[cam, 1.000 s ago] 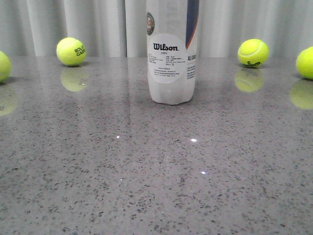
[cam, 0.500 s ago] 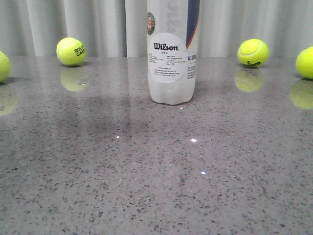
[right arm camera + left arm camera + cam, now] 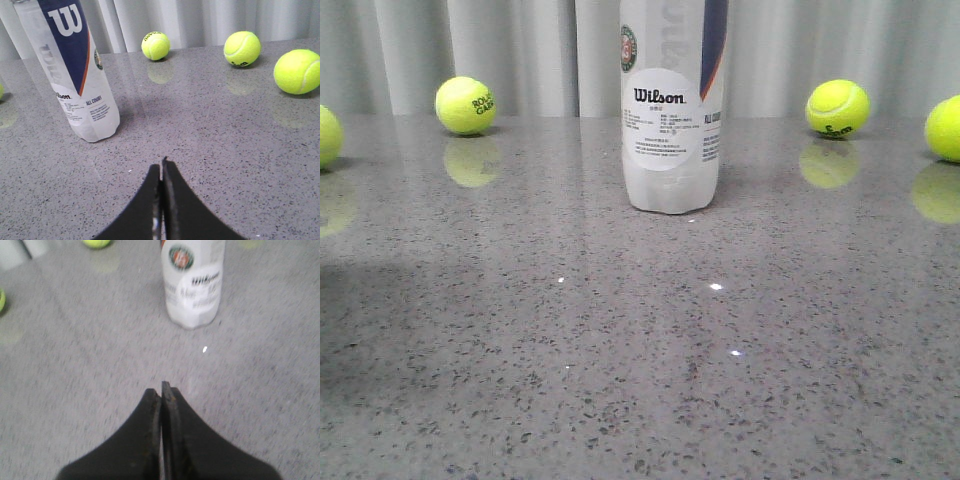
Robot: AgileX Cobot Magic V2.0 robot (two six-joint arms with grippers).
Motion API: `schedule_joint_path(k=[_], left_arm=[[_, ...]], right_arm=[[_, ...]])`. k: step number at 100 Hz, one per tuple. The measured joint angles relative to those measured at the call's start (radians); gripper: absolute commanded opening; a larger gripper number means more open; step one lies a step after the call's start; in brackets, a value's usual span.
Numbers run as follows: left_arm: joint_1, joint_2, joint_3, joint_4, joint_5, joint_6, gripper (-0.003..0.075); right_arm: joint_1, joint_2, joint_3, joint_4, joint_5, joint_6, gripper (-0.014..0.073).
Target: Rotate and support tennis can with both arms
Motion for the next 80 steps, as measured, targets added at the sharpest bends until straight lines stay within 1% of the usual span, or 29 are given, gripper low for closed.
schedule_joint_path(k=[18, 32, 42, 54, 70, 80], left_arm=[[0.073, -0.135, 0.115, 0.006, -0.029, 0.000, -0.0019], [0.128, -0.253, 0.193, 0.043, -0.058, 0.000, -0.0019], [0.209, -0.339, 0.245, 0.067, -0.084, -0.006, -0.0019], [0.317, -0.440, 0.326, 0.112, -0.142, -0.070, -0.0019], [0.455, -0.569, 0.460, 0.126, -0.259, -0.095, -0.0019], [0.522, -0.648, 0.567, 0.116, -0.330, -0.128, -0.0019]], right_arm=[[0.000, 0.000, 0.000, 0.000, 0.000, 0.000, -0.0069], [0.000, 0.000, 0.000, 0.000, 0.000, 0.000, -0.0069], [0.000, 0.000, 0.000, 0.000, 0.000, 0.000, -0.0069], [0.000, 0.000, 0.000, 0.000, 0.000, 0.000, -0.0069], [0.000, 0.000, 0.000, 0.000, 0.000, 0.000, -0.0069], [0.000, 0.000, 0.000, 0.000, 0.000, 0.000, -0.0069]])
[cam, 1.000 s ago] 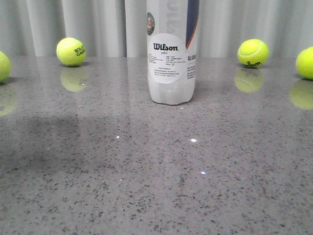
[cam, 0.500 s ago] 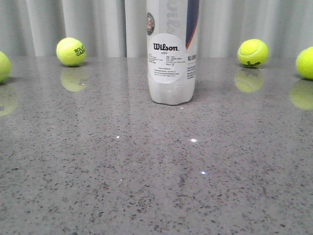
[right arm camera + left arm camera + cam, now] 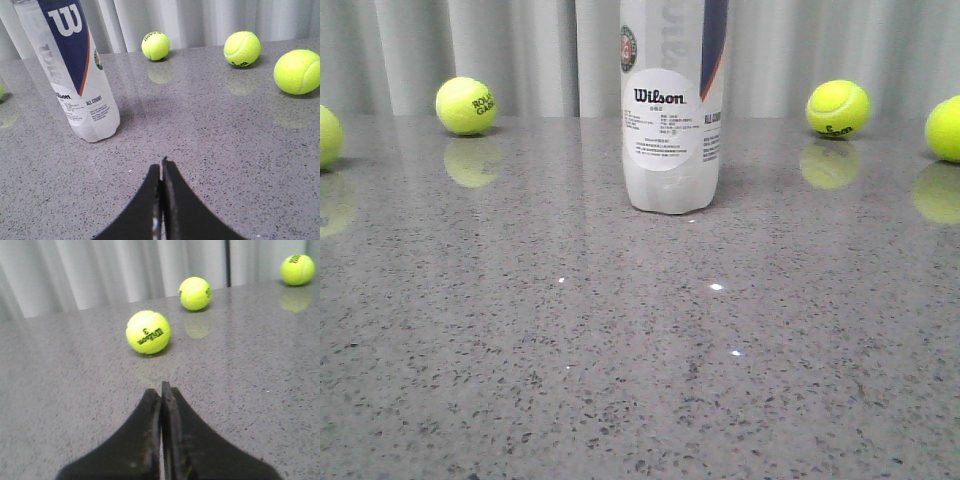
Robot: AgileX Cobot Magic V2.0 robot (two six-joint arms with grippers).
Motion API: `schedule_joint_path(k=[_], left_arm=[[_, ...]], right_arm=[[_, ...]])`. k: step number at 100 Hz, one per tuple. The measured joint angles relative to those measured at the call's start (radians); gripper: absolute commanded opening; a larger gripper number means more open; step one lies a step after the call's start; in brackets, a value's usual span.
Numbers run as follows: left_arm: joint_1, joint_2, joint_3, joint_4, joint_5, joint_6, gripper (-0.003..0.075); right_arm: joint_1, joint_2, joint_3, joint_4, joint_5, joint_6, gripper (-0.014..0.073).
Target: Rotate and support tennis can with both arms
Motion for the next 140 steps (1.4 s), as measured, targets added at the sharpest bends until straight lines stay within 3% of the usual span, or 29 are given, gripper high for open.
schedule_joint_path(k=[18, 140], left_arm=[[0.061, -0.138, 0.152, -0.006, -0.025, -0.112, -0.0019], [0.065, -0.178, 0.152, 0.016, -0.013, -0.125, -0.0019]], right_arm=[[0.000, 0.000, 0.000, 0.000, 0.000, 0.000, -0.0069], [-0.002, 0.000, 0.002, 0.000, -0.002, 0.000, -0.0069]])
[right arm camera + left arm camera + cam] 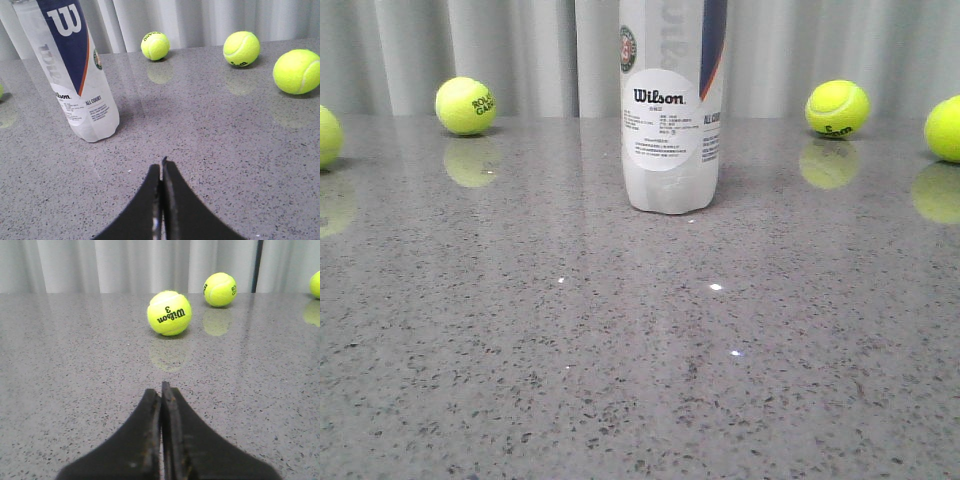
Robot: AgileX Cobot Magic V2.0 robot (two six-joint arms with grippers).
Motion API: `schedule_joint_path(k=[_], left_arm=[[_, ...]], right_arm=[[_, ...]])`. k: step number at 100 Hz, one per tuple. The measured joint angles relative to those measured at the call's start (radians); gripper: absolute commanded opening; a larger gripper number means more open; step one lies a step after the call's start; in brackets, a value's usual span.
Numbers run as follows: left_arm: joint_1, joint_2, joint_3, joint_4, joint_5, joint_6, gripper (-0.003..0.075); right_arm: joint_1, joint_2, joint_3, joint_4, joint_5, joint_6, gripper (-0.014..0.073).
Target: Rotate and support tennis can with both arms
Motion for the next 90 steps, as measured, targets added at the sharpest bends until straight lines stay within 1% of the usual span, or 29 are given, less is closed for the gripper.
schedule_joint_path(k=[9, 16, 21, 33, 41, 48, 62, 90], left_arm=[[0.000, 0.000, 0.000, 0.000, 0.000, 0.000, -0.0019], [0.000, 0.000, 0.000, 0.000, 0.000, 0.000, -0.0019], [0.000, 0.000, 0.000, 0.000, 0.000, 0.000, -0.0019], [0.000, 0.000, 0.000, 0.000, 0.000, 0.000, -0.0019], [0.000, 0.000, 0.000, 0.000, 0.000, 0.000, -0.0019], [0.000, 0.000, 0.000, 0.000, 0.000, 0.000, -0.0019], [0.000, 0.000, 0.000, 0.000, 0.001, 0.000, -0.0019], [0.000, 0.000, 0.000, 0.000, 0.005, 0.000, -0.0019]], right_arm=[[-0.007, 0.000, 0.015, 0.000, -0.017, 0.000, -0.0069], [-0.038, 0.000, 0.045, 0.000, -0.049, 0.000, -0.0069], [-0.078, 0.000, 0.074, 0.000, -0.081, 0.000, -0.0069], [-0.214, -0.004, 0.154, -0.006, -0.176, 0.000, -0.0069], [-0.298, -0.040, 0.216, -0.072, -0.221, 0.000, -0.0069], [-0.337, -0.097, 0.271, -0.139, -0.254, 0.000, -0.0069], [-0.354, -0.206, 0.301, -0.207, -0.264, 0.000, -0.0069], [-0.358, -0.219, 0.301, -0.222, -0.270, 0.000, -0.0069]])
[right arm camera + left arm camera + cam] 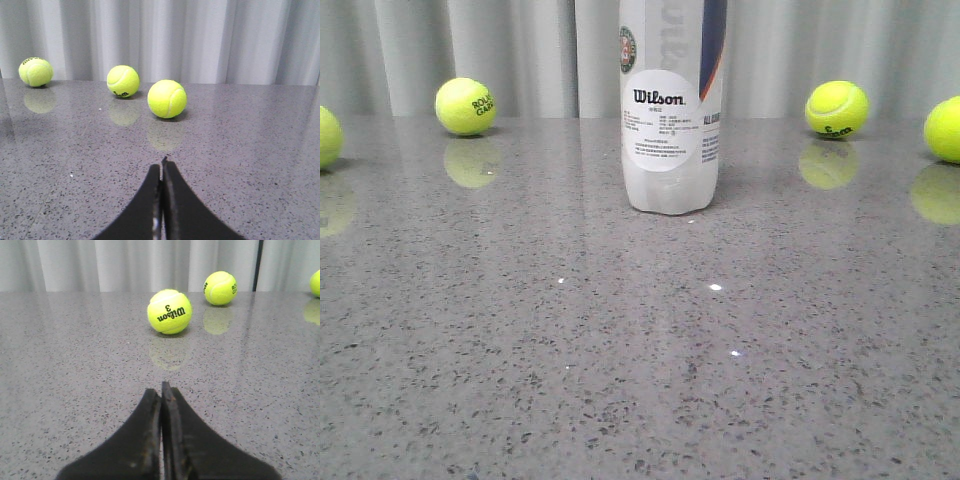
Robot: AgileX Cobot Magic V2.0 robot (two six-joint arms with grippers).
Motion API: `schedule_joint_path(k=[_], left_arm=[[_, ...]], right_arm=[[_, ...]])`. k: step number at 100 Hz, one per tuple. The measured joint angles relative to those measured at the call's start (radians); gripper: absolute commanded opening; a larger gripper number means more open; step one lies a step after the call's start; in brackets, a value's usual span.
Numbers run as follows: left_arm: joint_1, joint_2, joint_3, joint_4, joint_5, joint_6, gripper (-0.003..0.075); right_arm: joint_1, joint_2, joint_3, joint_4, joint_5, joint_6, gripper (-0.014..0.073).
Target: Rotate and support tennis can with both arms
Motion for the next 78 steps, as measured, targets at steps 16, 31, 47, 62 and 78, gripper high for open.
schedule_joint_path(k=[16, 31, 47, 62, 78], left_arm=[[0.000, 0.000, 0.000, 0.000, 0.000, 0.000, -0.0019], [0.000, 0.000, 0.000, 0.000, 0.000, 0.000, -0.0019], [0.000, 0.000, 0.000, 0.000, 0.000, 0.000, -0.0019], [0.000, 0.000, 0.000, 0.000, 0.000, 0.000, -0.0019], [0.000, 0.000, 0.000, 0.000, 0.000, 0.000, -0.0019]], right_arm=[[0.000, 0.000, 0.000, 0.000, 0.000, -0.002, -0.0069], [0.000, 0.000, 0.000, 0.000, 0.000, -0.010, -0.0069], [0.000, 0.000, 0.000, 0.000, 0.000, -0.013, -0.0069], [0.000, 0.000, 0.000, 0.000, 0.000, -0.013, -0.0069], [0.000, 0.000, 0.000, 0.000, 0.000, -0.013, -0.0069]])
